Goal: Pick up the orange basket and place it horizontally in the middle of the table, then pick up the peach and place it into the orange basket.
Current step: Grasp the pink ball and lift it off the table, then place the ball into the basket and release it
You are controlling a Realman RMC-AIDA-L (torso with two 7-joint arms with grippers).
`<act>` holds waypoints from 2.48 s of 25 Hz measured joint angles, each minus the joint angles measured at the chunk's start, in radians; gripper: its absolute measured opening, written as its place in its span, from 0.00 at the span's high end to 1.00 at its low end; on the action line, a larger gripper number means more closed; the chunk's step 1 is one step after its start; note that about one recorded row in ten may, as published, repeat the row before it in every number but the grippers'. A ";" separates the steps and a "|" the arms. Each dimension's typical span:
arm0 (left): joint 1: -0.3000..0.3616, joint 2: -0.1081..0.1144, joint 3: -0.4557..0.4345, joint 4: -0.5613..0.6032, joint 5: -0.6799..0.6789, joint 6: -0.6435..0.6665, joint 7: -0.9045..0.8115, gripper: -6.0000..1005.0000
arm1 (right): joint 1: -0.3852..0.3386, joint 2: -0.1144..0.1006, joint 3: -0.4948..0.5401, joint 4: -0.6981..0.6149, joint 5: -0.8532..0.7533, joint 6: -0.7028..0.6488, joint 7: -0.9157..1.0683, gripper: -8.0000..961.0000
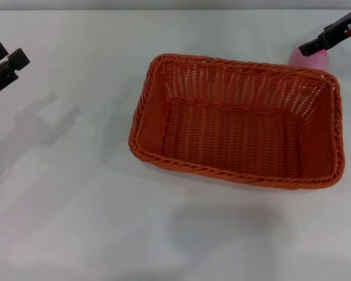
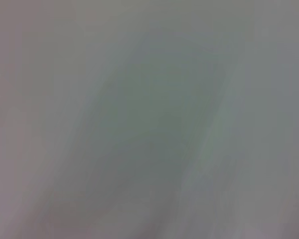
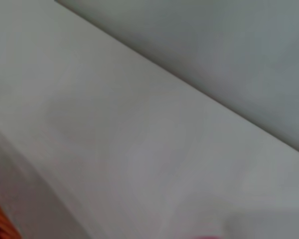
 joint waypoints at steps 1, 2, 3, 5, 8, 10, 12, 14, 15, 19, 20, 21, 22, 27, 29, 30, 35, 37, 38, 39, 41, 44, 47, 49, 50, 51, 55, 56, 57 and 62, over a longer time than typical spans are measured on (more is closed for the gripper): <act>0.001 -0.001 0.000 0.003 -0.001 -0.008 0.006 0.26 | 0.005 0.000 -0.004 0.009 -0.011 -0.007 0.009 0.15; 0.001 -0.001 0.001 0.006 -0.002 -0.012 0.009 0.26 | 0.011 -0.001 -0.006 0.021 -0.022 -0.015 0.016 0.15; 0.001 -0.001 0.001 0.008 -0.003 -0.016 0.012 0.26 | 0.016 -0.001 -0.007 0.030 -0.030 -0.020 0.020 0.15; 0.002 -0.001 0.001 0.010 -0.003 -0.020 0.022 0.26 | 0.025 0.000 -0.007 0.047 -0.044 -0.031 0.025 0.16; 0.002 -0.001 0.001 0.019 -0.004 -0.021 0.039 0.27 | 0.035 0.005 -0.007 0.068 -0.078 -0.056 0.034 0.16; 0.001 0.000 0.002 0.024 -0.005 -0.023 0.042 0.27 | 0.041 0.007 -0.007 0.082 -0.098 -0.072 0.038 0.16; 0.001 0.000 0.001 0.024 -0.005 -0.030 0.042 0.27 | 0.048 0.007 -0.007 0.103 -0.109 -0.082 0.039 0.16; 0.000 0.000 0.002 0.025 -0.005 -0.033 0.043 0.27 | 0.057 0.006 -0.008 0.119 -0.117 -0.088 0.039 0.20; -0.001 0.000 0.001 0.025 -0.005 -0.034 0.043 0.27 | 0.059 0.006 -0.008 0.125 -0.123 -0.091 0.039 0.24; -0.002 0.000 0.001 0.025 -0.005 -0.035 0.043 0.27 | 0.063 0.012 -0.016 0.127 -0.132 -0.093 0.039 0.40; -0.002 0.000 0.000 0.025 -0.005 -0.035 0.043 0.27 | 0.063 0.015 -0.022 0.127 -0.132 -0.094 0.039 0.43; -0.002 0.000 0.000 0.025 -0.005 -0.035 0.043 0.27 | 0.063 0.017 -0.027 0.125 -0.133 -0.094 0.038 0.46; -0.002 0.000 -0.001 0.025 -0.005 -0.035 0.043 0.27 | 0.063 0.019 -0.030 0.121 -0.133 -0.094 0.036 0.50; -0.001 0.001 -0.005 0.025 -0.005 -0.035 0.044 0.27 | 0.066 0.029 -0.034 0.108 -0.131 -0.087 0.023 0.65; -0.001 0.001 -0.006 0.025 -0.005 -0.035 0.044 0.27 | 0.063 0.032 -0.034 0.091 -0.128 -0.073 0.017 0.71; -0.001 0.001 -0.007 0.025 -0.005 -0.035 0.044 0.27 | 0.061 0.035 -0.034 0.080 -0.126 -0.064 0.013 0.74; 0.001 0.003 -0.008 0.024 -0.005 -0.034 0.044 0.27 | 0.043 0.041 -0.034 0.009 -0.070 -0.003 -0.012 0.83; 0.002 0.003 -0.008 0.024 -0.005 -0.034 0.044 0.27 | 0.022 0.041 -0.035 -0.058 -0.024 0.037 -0.022 0.85; 0.002 0.003 -0.008 0.024 -0.005 -0.034 0.044 0.27 | 0.010 0.041 -0.035 -0.098 0.005 0.058 -0.027 0.86; 0.002 0.003 -0.008 0.024 -0.005 -0.033 0.044 0.27 | -0.004 0.041 -0.036 -0.141 0.034 0.085 -0.033 0.87; 0.003 0.003 -0.008 0.024 -0.006 -0.032 0.044 0.27 | -0.031 0.041 -0.039 -0.219 0.096 0.135 -0.038 0.88; 0.004 0.003 -0.008 0.024 -0.008 -0.029 0.044 0.27 | -0.076 0.040 -0.044 -0.339 0.193 0.197 -0.045 0.91; 0.005 0.003 -0.009 0.021 -0.013 -0.028 0.044 0.27 | -0.119 0.039 -0.045 -0.430 0.313 0.266 -0.063 0.93; 0.005 0.003 -0.009 0.020 -0.018 -0.026 0.044 0.27 | -0.140 0.037 -0.045 -0.459 0.391 0.312 -0.086 0.94; 0.005 0.003 -0.009 0.019 -0.020 -0.025 0.044 0.27 | -0.152 0.036 -0.045 -0.465 0.427 0.338 -0.106 0.94; 0.005 0.003 -0.009 0.018 -0.021 -0.025 0.045 0.27 | -0.160 0.036 -0.046 -0.467 0.457 0.360 -0.124 0.94; 0.004 0.004 -0.009 0.016 -0.030 -0.024 0.045 0.27 | -0.197 0.039 -0.046 -0.457 0.509 0.441 -0.205 0.94; 0.004 0.004 -0.009 0.016 -0.031 -0.024 0.045 0.27 | -0.207 0.041 -0.048 -0.455 0.513 0.452 -0.219 0.94; 0.003 0.004 -0.009 0.016 -0.032 -0.023 0.045 0.27 | -0.218 0.042 -0.052 -0.453 0.516 0.462 -0.230 0.94; -0.001 0.005 -0.009 0.016 -0.036 -0.023 0.046 0.27 | -0.274 0.041 -0.081 -0.442 0.559 0.483 -0.277 0.94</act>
